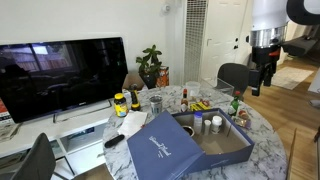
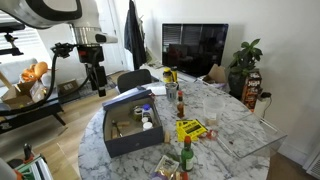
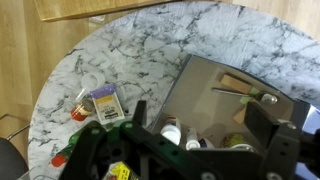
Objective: Pick up the brown object on the table and put it in the plastic cup
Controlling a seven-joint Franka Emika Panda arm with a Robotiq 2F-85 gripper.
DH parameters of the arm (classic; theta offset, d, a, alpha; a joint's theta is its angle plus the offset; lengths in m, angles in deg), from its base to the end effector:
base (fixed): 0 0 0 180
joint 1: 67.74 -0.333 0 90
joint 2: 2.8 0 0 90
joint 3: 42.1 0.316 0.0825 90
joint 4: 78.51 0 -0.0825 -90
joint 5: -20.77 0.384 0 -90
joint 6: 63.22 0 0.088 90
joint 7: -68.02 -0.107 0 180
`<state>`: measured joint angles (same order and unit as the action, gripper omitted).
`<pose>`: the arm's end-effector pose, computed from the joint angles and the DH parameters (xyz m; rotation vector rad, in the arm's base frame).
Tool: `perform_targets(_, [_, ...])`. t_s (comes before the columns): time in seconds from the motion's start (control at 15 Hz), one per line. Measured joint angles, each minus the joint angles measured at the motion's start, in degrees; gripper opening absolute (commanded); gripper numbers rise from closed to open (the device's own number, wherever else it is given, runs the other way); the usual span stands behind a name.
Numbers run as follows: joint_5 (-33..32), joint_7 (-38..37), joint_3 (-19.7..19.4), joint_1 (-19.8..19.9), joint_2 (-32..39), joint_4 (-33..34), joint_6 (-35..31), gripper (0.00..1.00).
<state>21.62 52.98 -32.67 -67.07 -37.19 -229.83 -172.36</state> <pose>0.3388 0.0516 0.4194 3.0225 -0.2278 -0.1885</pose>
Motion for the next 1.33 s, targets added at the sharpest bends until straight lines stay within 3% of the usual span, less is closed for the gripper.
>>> perform_targets(1.33, [0.05, -0.82, -0.18, 0.17, 0.05, 0.11, -1.25, 1.0])
